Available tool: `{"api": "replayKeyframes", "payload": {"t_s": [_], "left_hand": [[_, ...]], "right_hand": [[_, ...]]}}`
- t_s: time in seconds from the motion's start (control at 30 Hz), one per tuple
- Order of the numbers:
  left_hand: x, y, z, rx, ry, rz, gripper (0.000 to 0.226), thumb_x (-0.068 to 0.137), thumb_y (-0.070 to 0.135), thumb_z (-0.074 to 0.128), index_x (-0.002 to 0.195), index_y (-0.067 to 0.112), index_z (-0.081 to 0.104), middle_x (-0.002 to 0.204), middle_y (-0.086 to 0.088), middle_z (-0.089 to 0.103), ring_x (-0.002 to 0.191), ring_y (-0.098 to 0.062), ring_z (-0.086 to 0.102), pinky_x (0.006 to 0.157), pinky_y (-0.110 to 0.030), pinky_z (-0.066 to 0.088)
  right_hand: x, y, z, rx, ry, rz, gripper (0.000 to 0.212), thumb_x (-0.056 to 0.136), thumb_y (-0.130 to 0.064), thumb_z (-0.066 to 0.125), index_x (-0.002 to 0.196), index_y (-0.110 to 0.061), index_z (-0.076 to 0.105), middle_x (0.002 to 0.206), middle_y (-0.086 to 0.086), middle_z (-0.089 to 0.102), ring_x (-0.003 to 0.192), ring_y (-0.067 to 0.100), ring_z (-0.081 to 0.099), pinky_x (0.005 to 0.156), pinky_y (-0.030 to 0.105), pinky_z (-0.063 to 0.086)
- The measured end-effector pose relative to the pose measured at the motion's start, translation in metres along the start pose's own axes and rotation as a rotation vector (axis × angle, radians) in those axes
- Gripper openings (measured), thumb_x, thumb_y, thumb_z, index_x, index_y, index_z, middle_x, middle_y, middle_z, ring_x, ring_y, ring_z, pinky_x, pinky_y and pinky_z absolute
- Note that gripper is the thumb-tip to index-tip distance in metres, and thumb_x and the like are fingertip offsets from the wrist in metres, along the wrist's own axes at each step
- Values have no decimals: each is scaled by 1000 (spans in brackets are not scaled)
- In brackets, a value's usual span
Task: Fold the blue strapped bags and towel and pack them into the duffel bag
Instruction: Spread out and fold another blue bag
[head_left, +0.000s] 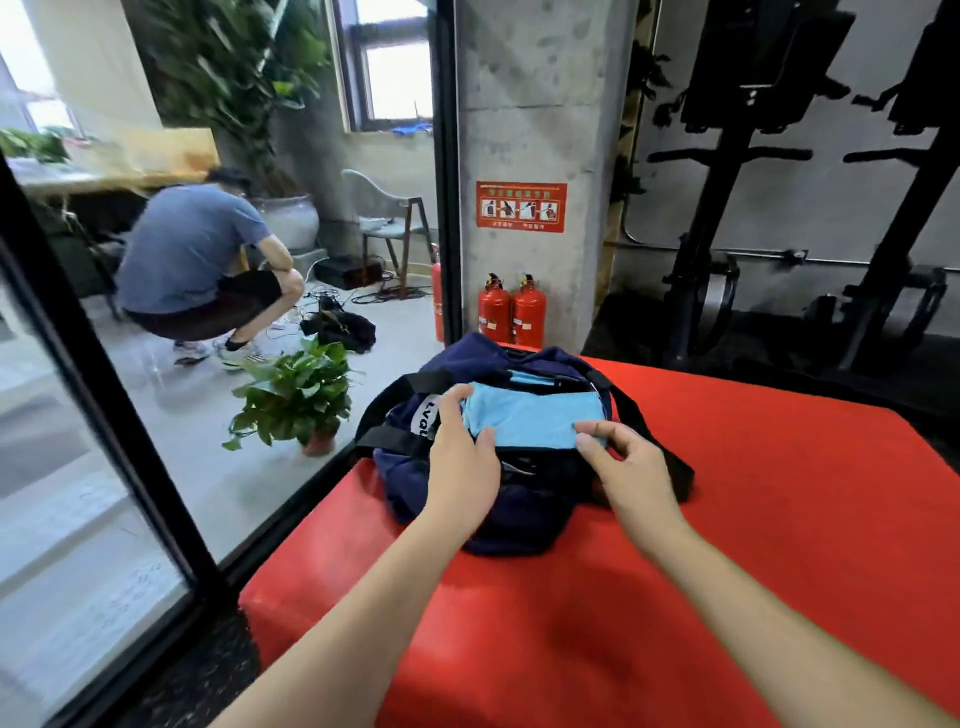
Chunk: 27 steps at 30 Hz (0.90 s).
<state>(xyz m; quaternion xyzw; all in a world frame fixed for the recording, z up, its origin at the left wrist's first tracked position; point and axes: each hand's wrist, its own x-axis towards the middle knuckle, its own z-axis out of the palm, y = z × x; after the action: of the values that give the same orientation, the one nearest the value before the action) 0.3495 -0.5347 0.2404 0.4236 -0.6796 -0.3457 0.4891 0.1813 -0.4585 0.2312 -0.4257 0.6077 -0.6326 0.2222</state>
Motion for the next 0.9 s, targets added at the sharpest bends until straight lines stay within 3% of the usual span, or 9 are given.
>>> {"api": "replayKeyframes", "payload": {"t_s": [0.07, 0.23, 0.33, 0.43, 0.53, 0.63, 0.7, 0.8, 0.9], "left_hand": [[31, -3, -2, 79, -28, 41, 41, 98, 3, 47, 130, 27, 40, 119, 1, 55, 92, -20, 53, 77, -25, 34], [102, -19, 11, 232, -183, -15, 28, 100, -1, 40, 113, 19, 54, 100, -8, 50, 67, -22, 49, 53, -23, 34], [123, -42, 21, 265, -295, -99, 28, 101, 3, 40, 105, 16, 64, 89, -6, 57, 53, -15, 42, 40, -16, 32], [130, -73, 28, 393, -372, -97, 25, 103, 13, 42, 110, 21, 64, 102, -6, 59, 59, -11, 49, 44, -12, 33], [132, -85, 32, 414, -356, -52, 30, 103, 14, 40, 118, 22, 65, 119, -1, 52, 70, -9, 54, 52, -9, 39], [138, -81, 30, 403, -306, -28, 34, 101, 14, 41, 118, 22, 68, 117, 4, 52, 73, -7, 55, 54, -6, 39], [142, -83, 26, 480, -343, -43, 32, 99, 19, 43, 115, 26, 69, 112, 4, 60, 74, -12, 59, 60, -13, 43], [144, -88, 26, 797, -390, -4, 27, 96, 29, 50, 117, 30, 67, 124, -5, 54, 109, -32, 53, 95, -42, 44], [145, -87, 32, 994, -337, 240, 25, 95, 21, 54, 115, 18, 69, 126, -9, 46, 104, -35, 50, 92, -44, 44]], "right_hand": [[26, -2, 20, 2, 29, -8, 12, 93, -12, 67, 100, -20, 73, 94, -7, 70, 72, -3, 58, 68, 10, 46], [93, 15, 47, -7, 117, 50, 9, 89, -20, 69, 97, -21, 75, 93, -7, 73, 77, 4, 63, 68, 14, 49], [118, 42, 53, -111, 123, 124, 12, 86, -31, 71, 86, -20, 75, 85, -7, 71, 73, 9, 61, 70, 28, 50], [123, 72, 53, -295, 43, 215, 12, 86, -33, 71, 77, -25, 70, 84, -11, 70, 81, 12, 61, 80, 32, 45], [122, 80, 56, -320, 27, 282, 17, 86, -39, 69, 78, -23, 68, 78, -12, 66, 78, 13, 58, 71, 31, 42], [127, 73, 60, -257, 70, 275, 16, 84, -33, 71, 76, -19, 68, 71, -11, 62, 70, 11, 54, 64, 28, 39], [127, 69, 62, -283, 39, 289, 17, 84, -34, 72, 76, -19, 68, 70, -11, 63, 69, 12, 55, 61, 28, 38], [125, 70, 65, -475, -80, 310, 18, 86, -38, 70, 86, -22, 65, 92, -1, 64, 82, 20, 57, 68, 29, 41], [123, 67, 65, -720, -84, 149, 30, 88, -40, 69, 111, -22, 61, 124, 7, 45, 115, 30, 47, 98, 37, 41]]}}
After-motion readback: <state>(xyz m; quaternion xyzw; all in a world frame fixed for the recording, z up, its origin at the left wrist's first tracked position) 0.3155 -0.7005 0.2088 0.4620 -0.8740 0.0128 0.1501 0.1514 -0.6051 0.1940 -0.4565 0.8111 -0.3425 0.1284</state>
